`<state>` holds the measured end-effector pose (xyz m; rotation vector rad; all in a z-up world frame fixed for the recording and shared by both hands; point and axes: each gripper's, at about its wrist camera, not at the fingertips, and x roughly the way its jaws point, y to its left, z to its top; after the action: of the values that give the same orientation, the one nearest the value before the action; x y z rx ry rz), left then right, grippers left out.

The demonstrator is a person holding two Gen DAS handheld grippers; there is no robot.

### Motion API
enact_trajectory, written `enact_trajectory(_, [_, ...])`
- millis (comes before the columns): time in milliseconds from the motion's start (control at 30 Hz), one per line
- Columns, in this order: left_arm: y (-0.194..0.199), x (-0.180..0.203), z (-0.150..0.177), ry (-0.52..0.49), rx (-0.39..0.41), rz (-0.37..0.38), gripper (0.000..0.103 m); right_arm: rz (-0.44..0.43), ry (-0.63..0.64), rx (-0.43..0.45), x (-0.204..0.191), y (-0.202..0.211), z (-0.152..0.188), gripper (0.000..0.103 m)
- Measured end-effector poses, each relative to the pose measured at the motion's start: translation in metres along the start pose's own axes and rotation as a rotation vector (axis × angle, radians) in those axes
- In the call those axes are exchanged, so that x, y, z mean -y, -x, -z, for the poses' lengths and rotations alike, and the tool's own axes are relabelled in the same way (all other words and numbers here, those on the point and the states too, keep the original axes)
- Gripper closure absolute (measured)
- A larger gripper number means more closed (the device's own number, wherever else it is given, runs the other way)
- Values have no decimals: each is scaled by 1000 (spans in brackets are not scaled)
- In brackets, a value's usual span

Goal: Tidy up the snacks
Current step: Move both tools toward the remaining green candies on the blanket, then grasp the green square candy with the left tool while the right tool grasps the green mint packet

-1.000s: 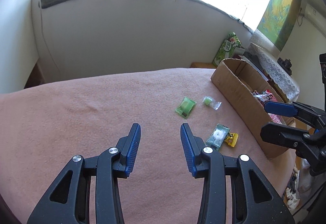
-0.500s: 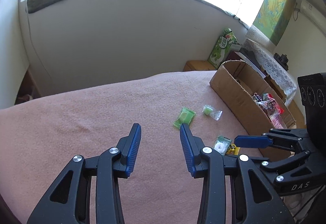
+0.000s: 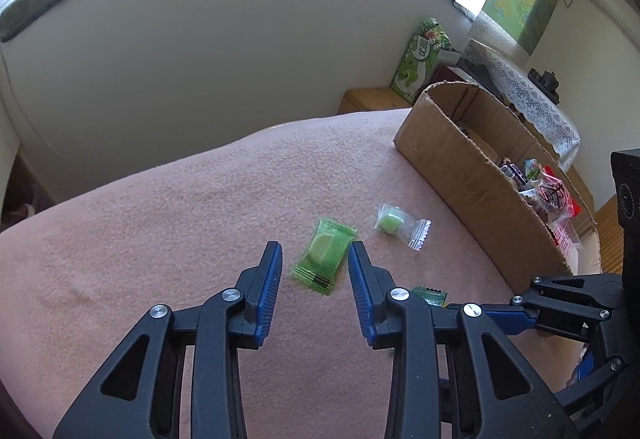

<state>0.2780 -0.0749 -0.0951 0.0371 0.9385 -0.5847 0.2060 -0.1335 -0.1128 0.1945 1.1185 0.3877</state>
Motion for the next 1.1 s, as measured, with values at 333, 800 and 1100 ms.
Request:
enact_trajectory(333, [-10,4,-1,-69,-29,-21,71,59,70,7,-13,-11,0,55])
enact_trajectory(800, [-13,15,1,-149,-22,-54,71,183,147,41,-23,-24,-5,61])
enact_trajectory(1100, [-11,10,0,-146,-1,-93,84,207,173,50,-25,-23,-1,84])
